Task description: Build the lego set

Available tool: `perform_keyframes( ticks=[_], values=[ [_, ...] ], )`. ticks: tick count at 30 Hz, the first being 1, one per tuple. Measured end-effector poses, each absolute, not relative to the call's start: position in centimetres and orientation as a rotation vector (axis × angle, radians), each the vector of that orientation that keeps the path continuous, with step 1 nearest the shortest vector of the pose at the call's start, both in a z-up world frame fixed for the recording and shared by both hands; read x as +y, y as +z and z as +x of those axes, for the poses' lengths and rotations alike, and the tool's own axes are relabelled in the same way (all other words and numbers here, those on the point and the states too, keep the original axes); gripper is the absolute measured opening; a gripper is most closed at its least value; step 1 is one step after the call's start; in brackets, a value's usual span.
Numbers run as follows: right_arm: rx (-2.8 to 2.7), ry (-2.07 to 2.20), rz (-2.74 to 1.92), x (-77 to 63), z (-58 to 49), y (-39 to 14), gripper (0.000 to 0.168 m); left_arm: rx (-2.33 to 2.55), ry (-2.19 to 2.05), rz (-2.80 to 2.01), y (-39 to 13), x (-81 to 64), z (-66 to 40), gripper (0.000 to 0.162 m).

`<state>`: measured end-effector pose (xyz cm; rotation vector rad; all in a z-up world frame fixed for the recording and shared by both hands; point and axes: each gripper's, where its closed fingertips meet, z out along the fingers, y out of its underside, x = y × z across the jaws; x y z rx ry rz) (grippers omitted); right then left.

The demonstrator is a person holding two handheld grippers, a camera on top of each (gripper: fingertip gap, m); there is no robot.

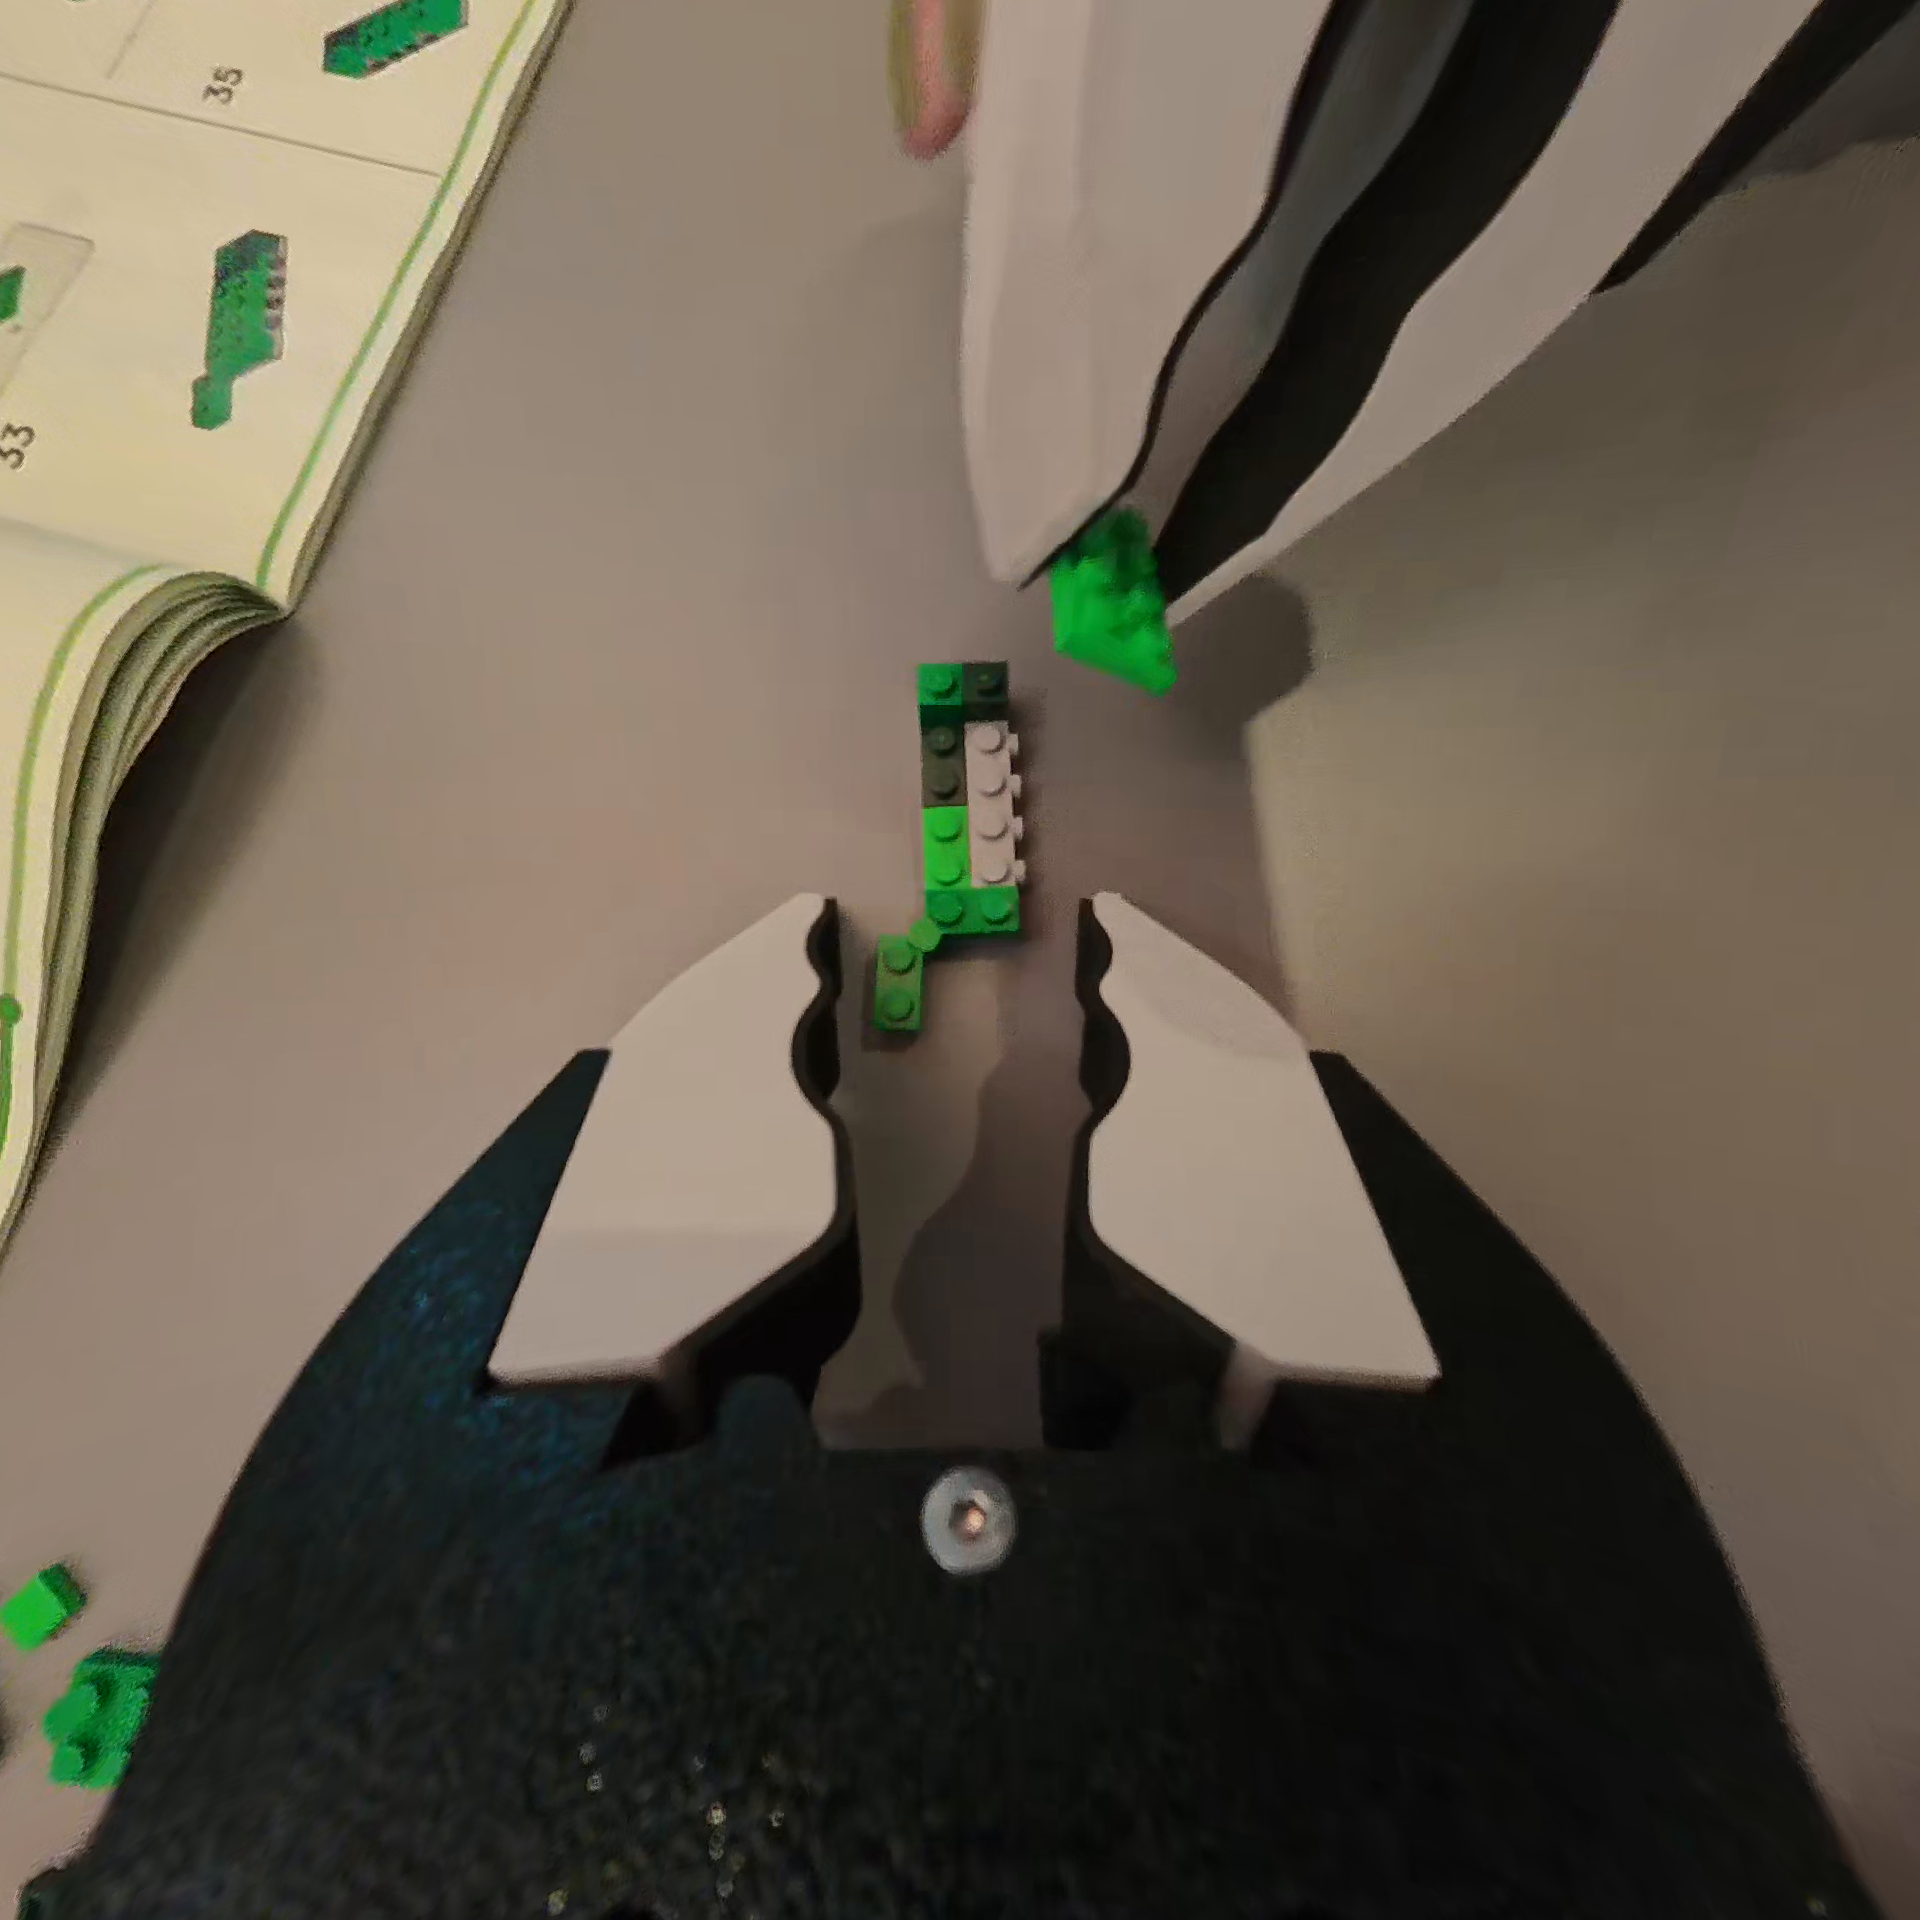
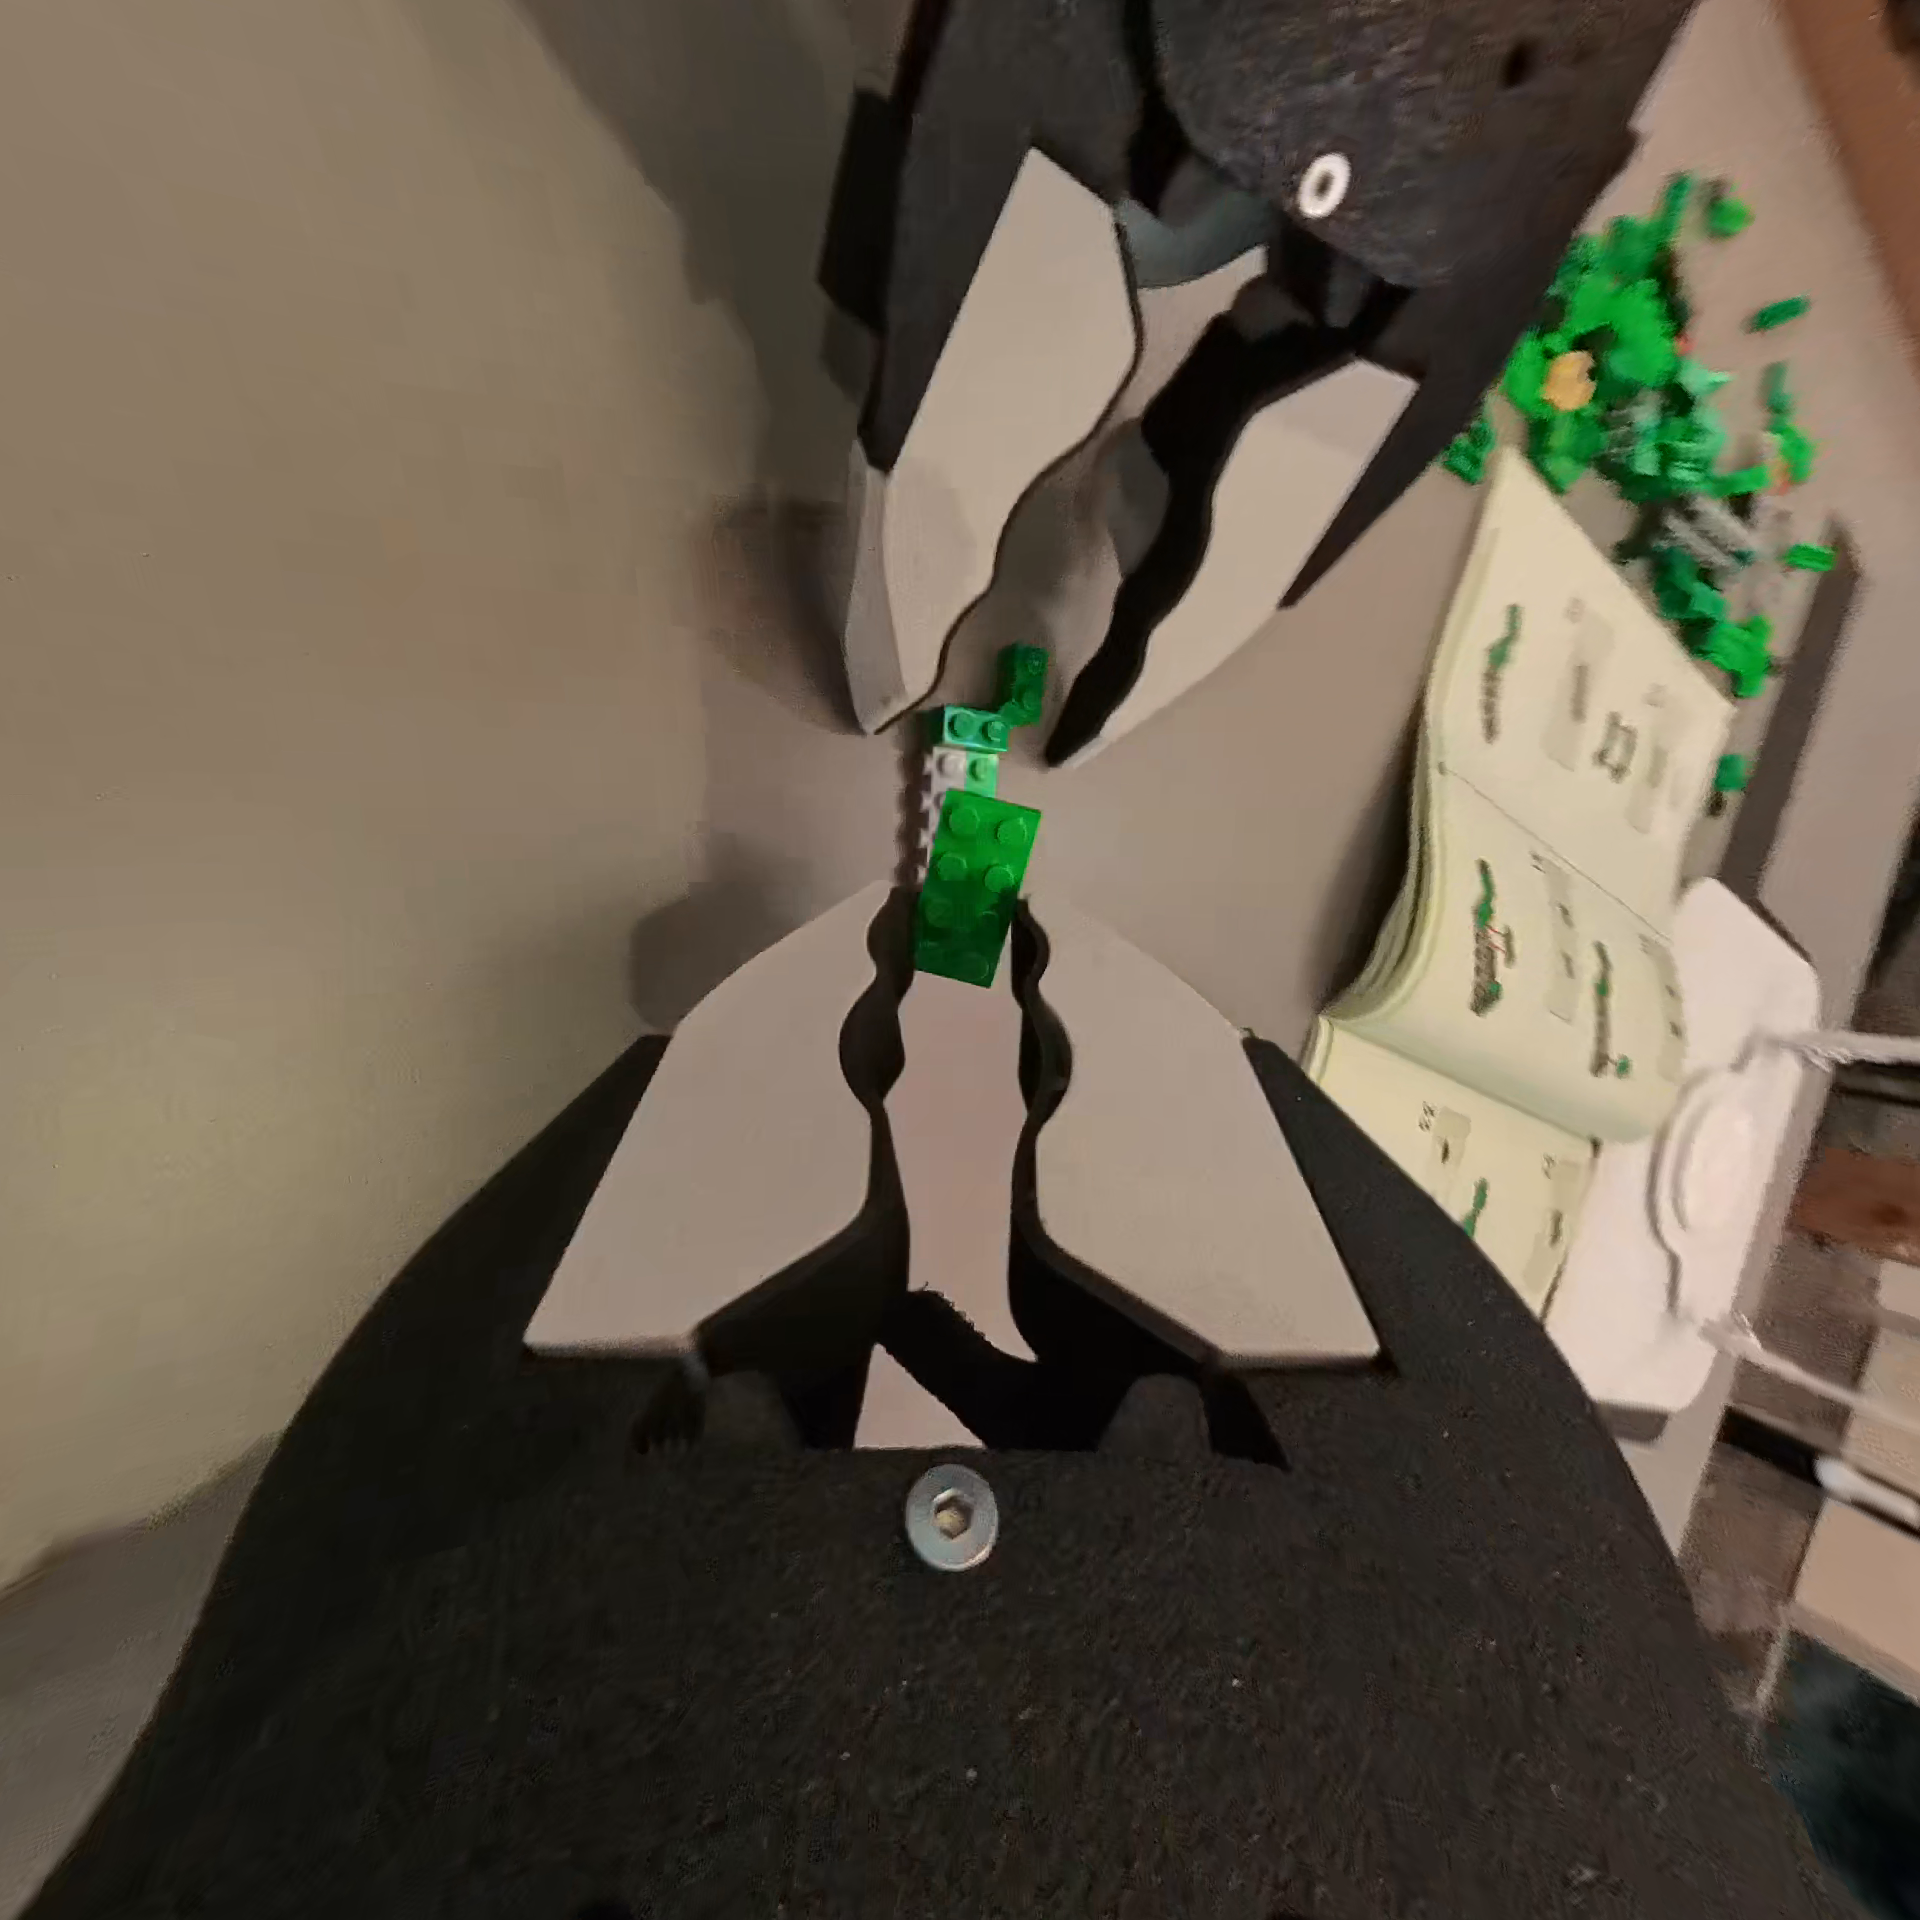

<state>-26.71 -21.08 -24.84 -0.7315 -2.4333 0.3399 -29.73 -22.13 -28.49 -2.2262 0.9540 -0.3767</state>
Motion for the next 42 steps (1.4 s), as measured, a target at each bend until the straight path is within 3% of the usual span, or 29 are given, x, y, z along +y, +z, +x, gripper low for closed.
perform_keyframes(
  ticks=[1, 10, 18, 21, 23, 42],
  values=[
    [-2.47, 0.335, -0.717, -21.0, -27.1, -25.0, 0.017, 0.97, -0.381, -2.223, -28.5, -22.2, -29.6, 0.039],
    [-2.806, 0.327, -0.566, -21.4, -28.0, -26.2, 0.017, 1.04, -0.371, -2.193, -28.5, -22.4, -29.0, 0.018],
    [-2.887, 0.218, -0.38, -20.9, -28.0, -27.3, 0.017, 1.022, -0.369, -2.175, -28.4, -22.3, -29.0, 0.019],
    [-2.896, 0.203, -0.364, -20.8, -28.2, -27.3, 0.017, 1.013, -0.321, -2.195, -28.3, -22.6, -29.7, 0.047],
    [-2.904, 0.201, -0.361, -20.8, -28.3, -27.4, 0.017, 1.001, -0.299, -2.194, -28.3, -22.7, -30.1, 0.054],
    [-3.029, 0.121, -0.408, -20.7, -28.3, -28.3, 0.017, 0.962, -0.331, -2.215, -28.4, -23.1, -31.1, 0.058]
  ],
)
